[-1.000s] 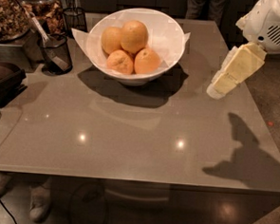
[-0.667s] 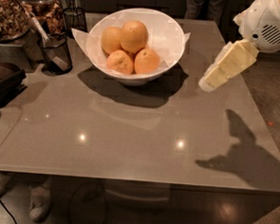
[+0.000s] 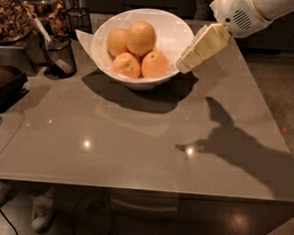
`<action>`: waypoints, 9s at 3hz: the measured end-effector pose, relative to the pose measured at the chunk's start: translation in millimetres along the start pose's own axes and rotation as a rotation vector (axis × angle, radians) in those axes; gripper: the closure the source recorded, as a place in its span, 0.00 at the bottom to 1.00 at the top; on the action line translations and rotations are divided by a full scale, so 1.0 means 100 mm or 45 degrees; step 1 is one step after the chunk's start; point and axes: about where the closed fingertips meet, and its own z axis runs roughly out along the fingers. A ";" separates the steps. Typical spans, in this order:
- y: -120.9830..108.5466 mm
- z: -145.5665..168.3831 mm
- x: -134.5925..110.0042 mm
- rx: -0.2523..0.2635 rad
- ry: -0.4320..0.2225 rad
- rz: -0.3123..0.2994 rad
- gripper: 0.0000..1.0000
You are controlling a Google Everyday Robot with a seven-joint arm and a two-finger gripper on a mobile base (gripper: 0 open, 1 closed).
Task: Pick orange from white bowl
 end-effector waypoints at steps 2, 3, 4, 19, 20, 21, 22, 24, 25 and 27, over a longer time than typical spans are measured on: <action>-0.03 0.12 -0.10 0.005 -0.077 -0.005 0.00; -0.15 0.43 -0.32 -0.016 -0.193 0.038 0.00; -0.23 0.75 -0.54 -0.087 -0.253 0.029 0.00; -0.33 2.00 -0.67 -0.248 -0.348 0.123 0.34; -0.32 1.99 -0.68 -0.254 -0.349 0.120 0.57; -0.33 1.98 -0.70 -0.257 -0.354 0.119 0.81; -0.33 1.96 -0.71 -0.257 -0.354 0.119 1.00; -0.08 1.47 -1.05 -0.275 -0.530 0.057 1.00; -0.07 1.46 -1.06 -0.281 -0.539 0.059 1.00; 0.29 1.05 -1.26 -0.230 -0.565 0.060 1.00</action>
Offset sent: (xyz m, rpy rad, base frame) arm 0.0260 0.0247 -0.0043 0.1233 -0.0767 0.0352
